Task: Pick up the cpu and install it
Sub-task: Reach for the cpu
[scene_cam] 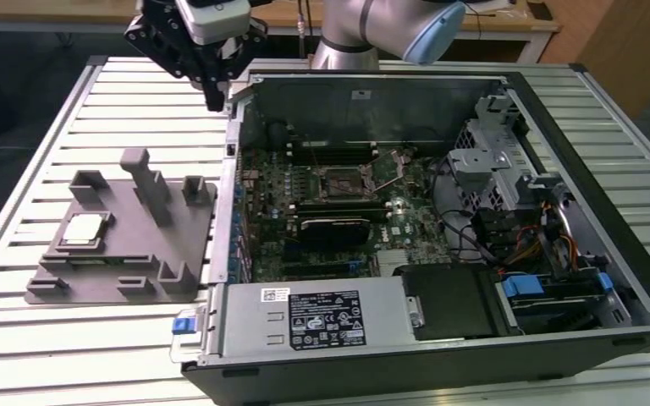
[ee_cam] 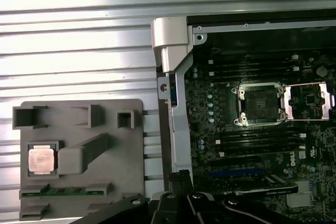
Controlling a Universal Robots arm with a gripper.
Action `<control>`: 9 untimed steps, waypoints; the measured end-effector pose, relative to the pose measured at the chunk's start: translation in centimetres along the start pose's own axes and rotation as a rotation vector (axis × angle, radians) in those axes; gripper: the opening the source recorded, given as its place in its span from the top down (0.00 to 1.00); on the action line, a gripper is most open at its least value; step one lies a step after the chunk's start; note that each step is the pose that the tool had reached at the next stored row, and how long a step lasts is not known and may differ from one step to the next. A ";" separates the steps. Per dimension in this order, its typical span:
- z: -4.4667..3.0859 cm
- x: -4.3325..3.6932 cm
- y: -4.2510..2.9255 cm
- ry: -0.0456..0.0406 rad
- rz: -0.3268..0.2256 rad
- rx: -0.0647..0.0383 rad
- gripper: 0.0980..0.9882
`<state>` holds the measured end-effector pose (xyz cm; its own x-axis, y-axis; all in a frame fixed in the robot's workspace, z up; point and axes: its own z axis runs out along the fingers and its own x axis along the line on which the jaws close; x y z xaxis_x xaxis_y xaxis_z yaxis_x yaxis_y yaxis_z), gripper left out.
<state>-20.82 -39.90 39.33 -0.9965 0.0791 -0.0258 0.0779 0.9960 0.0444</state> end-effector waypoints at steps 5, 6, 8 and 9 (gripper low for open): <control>-0.01 0.32 -0.02 0.0000 0.000 0.000 0.99; -0.01 0.38 -0.03 0.0000 0.000 0.000 0.99; -0.01 0.50 -0.04 0.0000 0.000 0.000 0.99; -0.02 0.55 -0.04 0.0000 0.000 0.000 0.99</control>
<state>-21.37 -39.89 39.33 -0.9965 0.0791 -0.0258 0.0779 0.9960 0.0445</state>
